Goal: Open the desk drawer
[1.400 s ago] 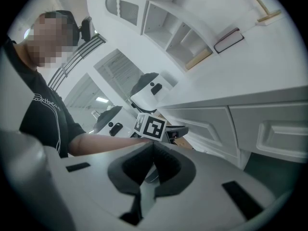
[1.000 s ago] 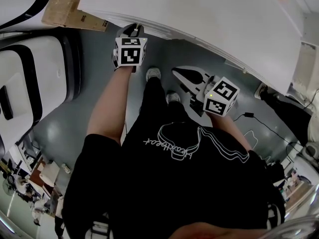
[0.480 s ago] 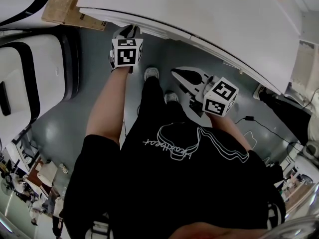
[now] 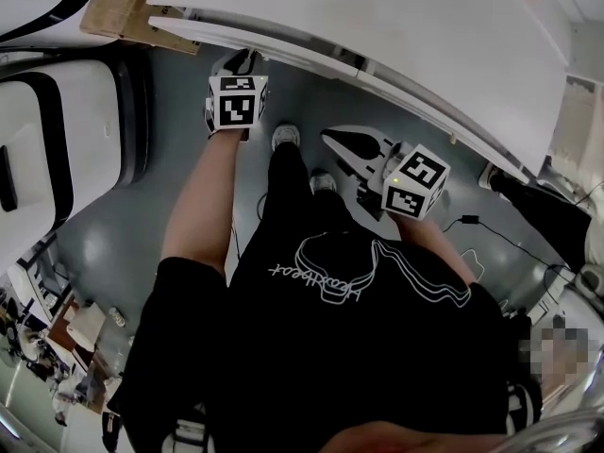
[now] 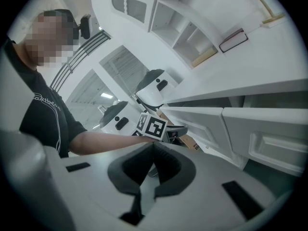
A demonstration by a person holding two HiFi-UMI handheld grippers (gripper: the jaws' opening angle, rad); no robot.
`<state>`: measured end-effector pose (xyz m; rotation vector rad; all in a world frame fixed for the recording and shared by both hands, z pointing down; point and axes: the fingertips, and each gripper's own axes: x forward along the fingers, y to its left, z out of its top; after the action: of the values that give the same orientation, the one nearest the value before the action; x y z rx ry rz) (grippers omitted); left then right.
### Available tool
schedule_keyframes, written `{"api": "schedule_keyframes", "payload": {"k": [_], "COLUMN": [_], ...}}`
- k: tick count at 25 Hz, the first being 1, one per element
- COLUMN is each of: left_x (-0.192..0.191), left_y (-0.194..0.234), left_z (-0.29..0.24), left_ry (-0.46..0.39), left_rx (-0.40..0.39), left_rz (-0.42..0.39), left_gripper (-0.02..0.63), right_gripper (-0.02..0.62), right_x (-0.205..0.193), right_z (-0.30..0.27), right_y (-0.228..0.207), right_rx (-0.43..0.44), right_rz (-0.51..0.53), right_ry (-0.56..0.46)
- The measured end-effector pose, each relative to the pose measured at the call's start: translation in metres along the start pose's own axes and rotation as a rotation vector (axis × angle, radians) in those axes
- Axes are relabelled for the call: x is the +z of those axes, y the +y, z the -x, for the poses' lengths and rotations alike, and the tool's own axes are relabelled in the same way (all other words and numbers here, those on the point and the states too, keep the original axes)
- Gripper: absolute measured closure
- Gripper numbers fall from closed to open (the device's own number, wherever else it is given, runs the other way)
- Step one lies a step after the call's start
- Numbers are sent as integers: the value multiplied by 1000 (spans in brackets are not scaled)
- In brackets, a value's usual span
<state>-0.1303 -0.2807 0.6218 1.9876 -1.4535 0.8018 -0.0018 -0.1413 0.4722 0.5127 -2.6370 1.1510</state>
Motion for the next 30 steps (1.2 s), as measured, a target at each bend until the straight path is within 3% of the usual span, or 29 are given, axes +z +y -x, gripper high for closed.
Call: {"api": "schedule_keyframes", "payload": {"k": [30], "left_x": [-72], "left_y": [-4], "left_z": [67], "left_ry": [-6], "left_rx": [63], "left_rz": [26], "left_gripper": [530], "right_gripper": [589], "right_x": [-37], "right_z": [4], "right_y": [49], "right_rx": [88], "right_rz": [74], "right_ry": [58]}}
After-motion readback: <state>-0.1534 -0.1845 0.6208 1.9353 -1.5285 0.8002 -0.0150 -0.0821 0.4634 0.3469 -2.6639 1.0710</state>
